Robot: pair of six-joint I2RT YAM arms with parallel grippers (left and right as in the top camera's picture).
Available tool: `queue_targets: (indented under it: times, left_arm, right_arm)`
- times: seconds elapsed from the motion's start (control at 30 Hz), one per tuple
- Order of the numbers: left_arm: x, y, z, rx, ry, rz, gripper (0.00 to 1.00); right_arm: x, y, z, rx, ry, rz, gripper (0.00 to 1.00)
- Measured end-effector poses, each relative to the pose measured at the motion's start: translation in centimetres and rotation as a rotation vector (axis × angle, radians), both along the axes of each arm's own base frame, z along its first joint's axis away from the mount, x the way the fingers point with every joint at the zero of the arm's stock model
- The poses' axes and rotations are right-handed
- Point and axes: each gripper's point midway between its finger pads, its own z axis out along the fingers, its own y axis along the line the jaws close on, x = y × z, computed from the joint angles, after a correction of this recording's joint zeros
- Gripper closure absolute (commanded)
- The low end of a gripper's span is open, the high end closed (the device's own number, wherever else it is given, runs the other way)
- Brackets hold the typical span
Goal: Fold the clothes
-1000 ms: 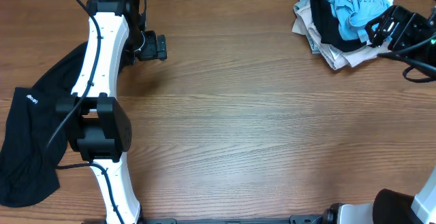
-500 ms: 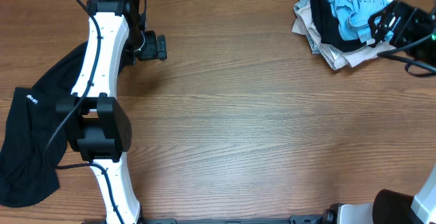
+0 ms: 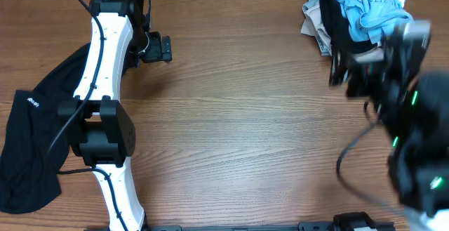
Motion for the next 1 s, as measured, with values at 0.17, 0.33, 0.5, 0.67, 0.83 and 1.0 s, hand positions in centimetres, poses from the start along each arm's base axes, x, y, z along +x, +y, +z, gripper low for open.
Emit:
queue_targets:
  times: [0.17,0.33,0.5,0.67,0.83,1.0]
  left_arm:
    - [0.0,0.0,0.0,0.0,0.0,0.0,0.0]
    - [0.0,0.0,0.0,0.0,-0.001,0.0,0.0]
    - [0.0,0.0,0.0,0.0,0.0,0.0,0.0]
    - [0.0,0.0,0.0,0.0,0.0,0.0,0.0]
    - [0.0,0.0,0.0,0.0,0.0,0.0,0.0]
    - [0.0,0.0,0.0,0.0,0.0,0.0,0.0]
  right_arm:
    - [-2.9,-0.1,-8.3,0.007,-0.049,0.015,0.0]
    - [-5.3,-0.2,-15.8,0.013,-0.092,0.023,0.0]
    - [-6.4,-0.3,-19.6,0.018,-0.136,0.025,0.0]
    - [-6.9,-0.3,-20.6,0.021,-0.172,0.025,0.0]
    - [-7.2,-0.3,-21.4,0.023,-0.183,0.027,0.0]
    - [-7.3,-0.3,-21.2,0.023,-0.192,0.029,0.0]
